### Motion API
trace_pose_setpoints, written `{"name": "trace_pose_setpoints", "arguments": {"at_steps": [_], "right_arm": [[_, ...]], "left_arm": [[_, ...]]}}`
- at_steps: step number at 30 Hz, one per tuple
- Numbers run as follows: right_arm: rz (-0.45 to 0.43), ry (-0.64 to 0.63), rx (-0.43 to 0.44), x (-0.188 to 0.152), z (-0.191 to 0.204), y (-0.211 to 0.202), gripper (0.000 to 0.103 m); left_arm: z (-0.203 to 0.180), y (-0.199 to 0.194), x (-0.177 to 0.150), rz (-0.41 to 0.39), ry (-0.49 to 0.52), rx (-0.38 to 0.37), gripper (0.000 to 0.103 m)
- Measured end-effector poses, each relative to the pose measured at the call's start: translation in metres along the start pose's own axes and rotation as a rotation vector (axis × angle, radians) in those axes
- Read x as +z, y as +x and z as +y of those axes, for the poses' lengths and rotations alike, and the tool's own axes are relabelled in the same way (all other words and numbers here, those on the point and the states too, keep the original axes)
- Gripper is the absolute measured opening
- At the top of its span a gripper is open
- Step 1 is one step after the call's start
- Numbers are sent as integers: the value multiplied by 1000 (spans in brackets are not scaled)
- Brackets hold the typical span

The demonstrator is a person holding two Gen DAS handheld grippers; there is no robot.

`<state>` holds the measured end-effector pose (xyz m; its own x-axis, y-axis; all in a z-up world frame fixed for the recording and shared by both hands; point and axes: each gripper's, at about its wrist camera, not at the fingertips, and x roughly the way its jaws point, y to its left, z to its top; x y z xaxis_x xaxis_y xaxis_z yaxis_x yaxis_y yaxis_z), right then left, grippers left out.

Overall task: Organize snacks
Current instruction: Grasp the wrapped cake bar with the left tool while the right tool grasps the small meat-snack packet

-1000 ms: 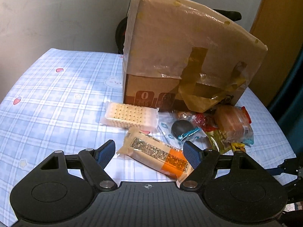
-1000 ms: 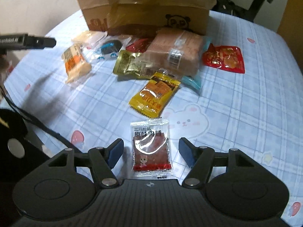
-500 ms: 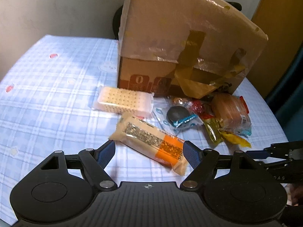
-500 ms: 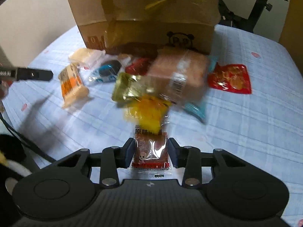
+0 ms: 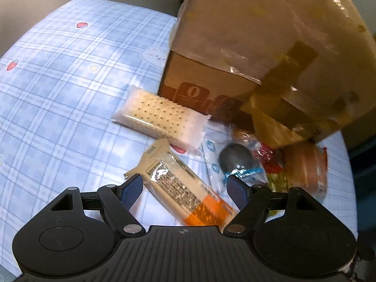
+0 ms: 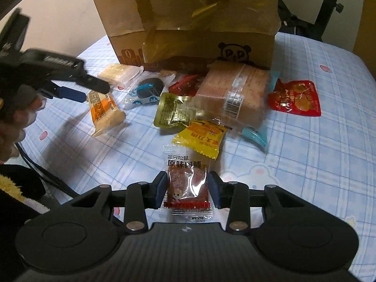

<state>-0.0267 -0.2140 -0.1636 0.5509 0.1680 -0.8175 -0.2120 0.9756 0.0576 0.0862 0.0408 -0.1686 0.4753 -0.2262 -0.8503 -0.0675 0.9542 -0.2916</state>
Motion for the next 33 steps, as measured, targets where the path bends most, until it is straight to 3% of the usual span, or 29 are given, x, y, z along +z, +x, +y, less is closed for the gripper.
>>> {"name": "trace_pose_setpoints", "arguments": {"at_steps": [3, 6, 10, 15, 19, 21, 22, 24, 33], "right_arm": [[-6, 5, 0, 0, 0, -2, 41], [-11, 11, -2, -1, 0, -3, 41], [-15, 19, -3, -1, -2, -3, 41], [-15, 17, 2, -1, -2, -1, 41], [-24, 15, 6, 1, 1, 0, 41], [-31, 11, 9, 1, 3, -1, 41], [-33, 11, 10, 1, 3, -2, 41], [-39, 15, 12, 1, 3, -3, 41], [-167, -8, 58, 20, 11, -32, 41]], "left_arm": [[0, 4, -2, 12, 35, 42, 71], [9, 3, -5, 5, 55, 30, 71], [15, -8, -12, -33, 161, 93, 72], [26, -13, -7, -4, 81, 91, 72], [19, -7, -10, 10, 80, 83, 71], [16, -4, -14, 9, 88, 71, 55], [16, -5, -16, -1, 84, 41, 50], [13, -7, -18, -17, 106, 55, 47], [13, -64, -17, -205, 190, -21, 46]]}}
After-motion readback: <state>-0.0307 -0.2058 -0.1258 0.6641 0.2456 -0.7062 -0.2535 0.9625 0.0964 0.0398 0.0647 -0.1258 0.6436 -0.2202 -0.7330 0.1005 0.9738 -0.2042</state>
